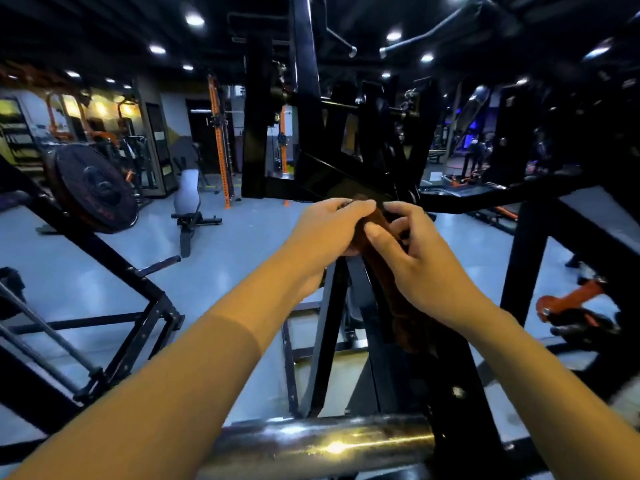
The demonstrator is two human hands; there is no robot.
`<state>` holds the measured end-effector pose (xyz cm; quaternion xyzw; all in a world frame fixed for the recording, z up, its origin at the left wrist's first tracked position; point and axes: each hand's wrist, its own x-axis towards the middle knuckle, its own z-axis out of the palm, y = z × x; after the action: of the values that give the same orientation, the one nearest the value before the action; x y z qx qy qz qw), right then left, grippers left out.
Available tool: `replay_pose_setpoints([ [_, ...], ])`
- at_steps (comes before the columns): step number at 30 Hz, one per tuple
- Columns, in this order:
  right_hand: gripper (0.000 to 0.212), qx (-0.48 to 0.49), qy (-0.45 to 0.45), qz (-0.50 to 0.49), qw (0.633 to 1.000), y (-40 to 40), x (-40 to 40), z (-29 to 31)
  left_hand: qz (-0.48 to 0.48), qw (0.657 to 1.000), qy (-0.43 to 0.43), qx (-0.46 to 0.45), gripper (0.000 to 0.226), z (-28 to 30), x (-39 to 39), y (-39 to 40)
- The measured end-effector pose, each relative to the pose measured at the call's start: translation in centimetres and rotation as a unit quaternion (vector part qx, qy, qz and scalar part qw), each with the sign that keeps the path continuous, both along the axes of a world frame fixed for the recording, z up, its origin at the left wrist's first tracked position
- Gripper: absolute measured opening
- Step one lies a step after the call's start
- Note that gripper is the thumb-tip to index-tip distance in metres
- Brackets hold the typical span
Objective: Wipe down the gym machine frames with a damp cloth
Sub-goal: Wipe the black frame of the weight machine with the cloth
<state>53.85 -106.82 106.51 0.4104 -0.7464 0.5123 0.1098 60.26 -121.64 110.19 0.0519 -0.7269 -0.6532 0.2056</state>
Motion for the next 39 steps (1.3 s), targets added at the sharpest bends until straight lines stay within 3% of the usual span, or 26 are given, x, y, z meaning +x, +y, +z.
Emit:
replay_pose_setpoints([
  [1, 0.053, 0.012, -0.015, 0.012, 1.0, -0.2, -0.1, 0.1, -0.017, 1.0, 0.0, -0.003, 0.022, 0.2, -0.6, -0.3],
  [4, 0.033, 0.041, 0.015, -0.009, 0.999, 0.0, -0.4, 0.4, -0.054, 0.998, -0.001, -0.025, 0.024, 0.2, -2.2, -1.2],
  [6, 0.032, 0.028, 0.03, -0.081, 0.996, 0.8, -1.0, 0.4, -0.006, 0.987, 0.02, -0.159, 0.029, -0.3, -3.3, -2.1],
  [7, 0.035, 0.012, 0.028, -0.127, 0.991, 1.4, -1.6, 0.3, 0.049, 0.961, 0.04, -0.268, 0.031, -0.5, -4.0, -2.7],
  [9, 0.043, -0.01, 0.031, -0.215, 0.976, 2.7, -2.7, 0.4, 0.177, 0.858, 0.109, -0.469, 0.033, -0.4, -5.5, -4.2],
  [10, 0.048, -0.009, 0.031, -0.245, 0.969, 3.4, -3.3, 0.4, 0.218, 0.807, 0.146, -0.529, 0.036, 0.1, -6.4, -4.9],
  [12, 0.054, 0.01, 0.017, -0.265, 0.964, 4.0, -4.1, 0.7, 0.247, 0.747, 0.182, -0.59, 0.046, 1.5, -8.7, -6.1],
  [18, 0.036, 0.043, 0.047, -0.252, 0.966, 2.9, -6.2, 0.0, 0.219, 0.68, 0.083, -0.695, 0.068, 4.5, -15.3, -7.9],
  [21, 0.037, 0.065, 0.072, -0.274, 0.957, 2.8, -7.1, -0.6, 0.249, 0.641, 0.115, -0.717, 0.055, 3.2, -16.2, -7.7],
  [24, 0.038, 0.048, 0.09, -0.281, 0.954, 1.9, -8.5, 0.3, 0.316, 0.64, 0.154, -0.683, 0.041, 2.4, -16.3, -6.8],
  [30, 0.037, 0.076, 0.183, -0.233, 0.952, 1.2, -7.3, -0.5, 0.341, 0.653, 0.208, -0.644, 0.04, 2.0, -17.1, -7.0],
  [35, 0.039, 0.034, 0.13, -0.27, 0.954, 0.7, -10.8, 0.7, 0.37, 0.662, 0.24, -0.606, 0.039, 1.7, -18.0, -6.8],
  [39, 0.041, 0.043, 0.162, -0.207, 0.964, 1.0, -9.8, 0.5, 0.373, 0.663, 0.263, -0.593, 0.038, 1.7, -18.2, -6.8],
])
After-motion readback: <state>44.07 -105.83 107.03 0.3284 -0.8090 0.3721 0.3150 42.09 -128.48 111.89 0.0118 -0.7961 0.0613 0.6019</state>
